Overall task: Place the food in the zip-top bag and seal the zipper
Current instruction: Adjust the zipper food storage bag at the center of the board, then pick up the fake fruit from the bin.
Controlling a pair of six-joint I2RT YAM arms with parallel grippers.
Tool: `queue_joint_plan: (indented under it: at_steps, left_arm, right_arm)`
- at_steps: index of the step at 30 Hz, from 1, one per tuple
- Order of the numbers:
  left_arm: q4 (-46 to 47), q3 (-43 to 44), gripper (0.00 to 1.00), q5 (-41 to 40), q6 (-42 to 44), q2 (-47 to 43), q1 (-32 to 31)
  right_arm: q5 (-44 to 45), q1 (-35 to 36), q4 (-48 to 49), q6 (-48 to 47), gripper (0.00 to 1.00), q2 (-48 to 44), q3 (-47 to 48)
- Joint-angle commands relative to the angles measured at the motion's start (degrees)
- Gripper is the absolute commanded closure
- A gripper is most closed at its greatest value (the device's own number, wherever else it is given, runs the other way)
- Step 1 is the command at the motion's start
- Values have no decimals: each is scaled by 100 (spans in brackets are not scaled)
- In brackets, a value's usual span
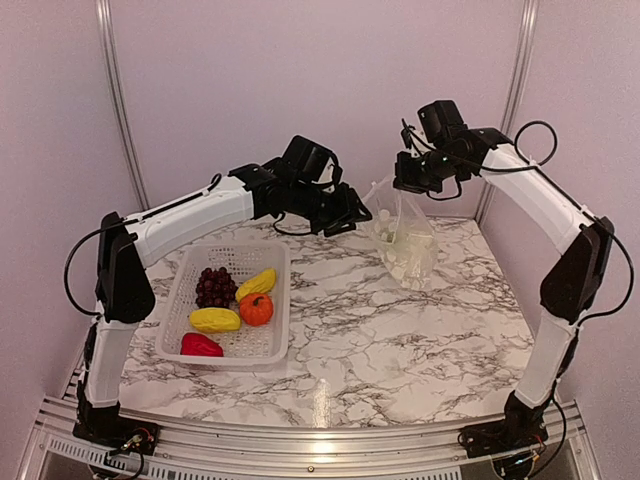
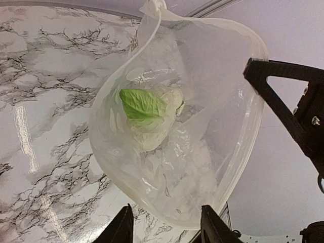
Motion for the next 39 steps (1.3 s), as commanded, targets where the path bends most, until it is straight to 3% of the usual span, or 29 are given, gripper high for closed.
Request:
queue_joint_plan:
  at_steps: [1, 7, 8, 9, 10, 14, 19, 25, 30, 34, 39]
  left_arm:
    - [-244, -4, 51, -203, 624, -188, 10]
    - [-640, -1212, 30, -1047, 1667, -1244, 96]
    - [-592, -1571, 21, -1125, 1792, -1495, 123]
    - [-537, -1932, 5, -1322, 1858, -1785, 151]
    - [-481, -2284, 2, -1646, 1878, -2059, 158]
    - [-614, -3293, 1, -1890, 2089, -2919, 338]
    - [-928, -3942, 1, -2156, 2274, -3360, 503]
    - [-560, -4290, 1, -1945, 2479, -3863, 504]
    - [-802, -4671, 1, -3545, 1910, -4215, 529]
    - [-644, -5199, 1, -3109, 2515, -4130, 586]
    - [289, -6046, 1, -2420, 2285, -4586, 591]
  right_arm:
    - [4, -12, -79, -387, 100, 64, -140]
    - [-307, 154, 490, -410, 100, -241, -1405]
    - [-374, 190, 544, -406, 100, -289, -1554]
    - [-461, 225, 621, -401, 100, -339, -1690]
    - [-499, 281, 693, -397, 100, -389, -1807]
    - [-666, 508, 806, -373, 100, -556, -2063]
    - [-740, 720, 798, -307, 100, -748, -2281]
    - [-728, 730, 770, -216, 100, -896, -2452]
    - [-704, 747, 712, -82, 100, -1025, -2560]
    - [-879, 801, 902, -69, 100, -1179, -2958]
    - [-1108, 844, 1079, -143, 100, -1551, -3397]
